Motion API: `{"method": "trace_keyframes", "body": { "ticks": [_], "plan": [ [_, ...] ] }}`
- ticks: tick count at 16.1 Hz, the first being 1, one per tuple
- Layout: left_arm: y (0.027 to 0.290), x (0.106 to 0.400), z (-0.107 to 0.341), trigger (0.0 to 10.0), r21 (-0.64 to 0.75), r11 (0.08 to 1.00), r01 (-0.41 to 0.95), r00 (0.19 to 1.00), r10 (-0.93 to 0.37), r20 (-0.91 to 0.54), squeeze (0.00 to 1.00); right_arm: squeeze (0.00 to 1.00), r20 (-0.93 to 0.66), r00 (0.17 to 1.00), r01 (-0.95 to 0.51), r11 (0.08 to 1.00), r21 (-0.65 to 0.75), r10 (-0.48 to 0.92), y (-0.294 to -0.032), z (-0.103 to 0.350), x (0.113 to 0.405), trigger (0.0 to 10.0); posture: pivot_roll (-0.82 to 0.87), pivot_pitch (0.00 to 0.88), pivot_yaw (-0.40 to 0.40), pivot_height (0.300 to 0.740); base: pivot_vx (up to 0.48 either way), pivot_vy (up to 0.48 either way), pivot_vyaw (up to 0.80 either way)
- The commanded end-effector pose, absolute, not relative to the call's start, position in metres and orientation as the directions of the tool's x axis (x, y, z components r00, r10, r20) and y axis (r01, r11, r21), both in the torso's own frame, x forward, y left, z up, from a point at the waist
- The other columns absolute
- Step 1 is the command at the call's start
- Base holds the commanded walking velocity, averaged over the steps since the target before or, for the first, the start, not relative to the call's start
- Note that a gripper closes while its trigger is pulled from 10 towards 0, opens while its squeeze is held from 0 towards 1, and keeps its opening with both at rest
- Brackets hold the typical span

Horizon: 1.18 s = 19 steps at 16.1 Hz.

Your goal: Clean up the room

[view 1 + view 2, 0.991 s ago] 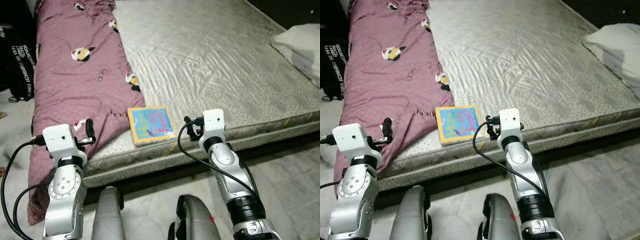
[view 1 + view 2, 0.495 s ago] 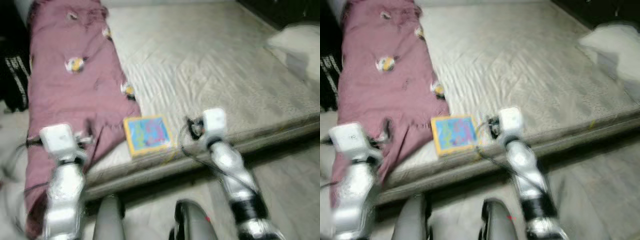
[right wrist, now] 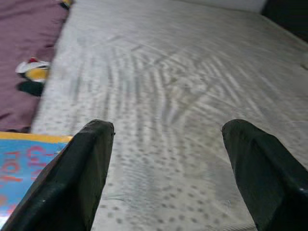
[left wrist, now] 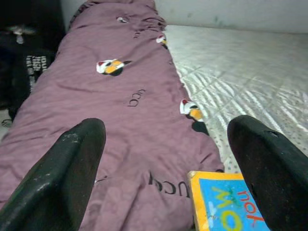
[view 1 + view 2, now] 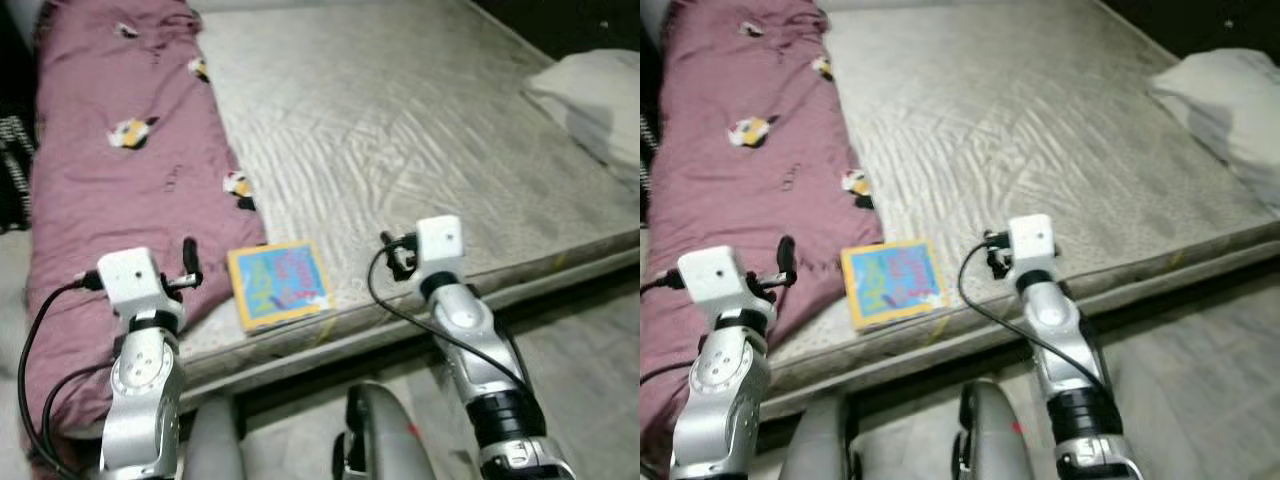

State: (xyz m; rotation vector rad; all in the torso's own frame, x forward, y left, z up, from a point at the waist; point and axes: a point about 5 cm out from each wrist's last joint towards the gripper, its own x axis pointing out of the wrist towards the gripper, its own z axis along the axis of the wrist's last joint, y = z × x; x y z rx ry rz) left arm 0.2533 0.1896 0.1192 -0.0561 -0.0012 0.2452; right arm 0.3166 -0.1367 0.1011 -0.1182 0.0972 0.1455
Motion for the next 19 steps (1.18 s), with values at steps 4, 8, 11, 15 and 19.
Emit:
{"method": "trace_keyframes", "body": {
  "ticks": [4,8,11,15,19],
  "plan": [
    [0.199,0.258,0.115,10.0,-0.051,0.958,-0.282,0.959,0.281,-0.035,0.00,0.00,-0.095,0.982,-0.170,0.980,-0.101,0.161,-0.133,0.105,0.314,10.0,0.00,0.128,-0.071,0.564,0.000,0.000,0.00],
    [0.202,0.260,0.116,10.0,-0.050,0.954,-0.294,0.956,0.293,-0.027,0.00,0.00,-0.094,0.981,-0.177,0.979,-0.099,0.168,-0.132,0.105,0.314,10.0,0.00,0.131,-0.074,0.549,0.000,0.000,0.00],
    [0.206,0.262,0.115,10.0,-0.031,0.941,-0.337,0.941,0.336,-0.034,0.00,0.00,-0.103,0.980,-0.179,0.978,-0.103,0.168,-0.132,0.104,0.315,10.0,0.00,0.130,-0.076,0.549,0.000,0.000,0.00],
    [0.209,0.269,0.117,10.0,-0.039,0.941,-0.337,0.941,0.336,-0.025,0.00,0.00,-0.100,0.980,-0.184,0.978,-0.104,0.173,-0.132,0.105,0.316,10.0,-0.01,0.129,-0.076,0.509,0.000,0.000,0.00],
    [0.211,0.274,0.111,10.0,-0.050,0.944,-0.325,0.945,0.323,-0.044,0.00,0.00,-0.085,0.980,-0.189,0.976,-0.110,0.180,-0.132,0.111,0.314,10.0,-0.02,0.142,-0.084,0.504,0.000,0.000,0.00]
  ]
}}
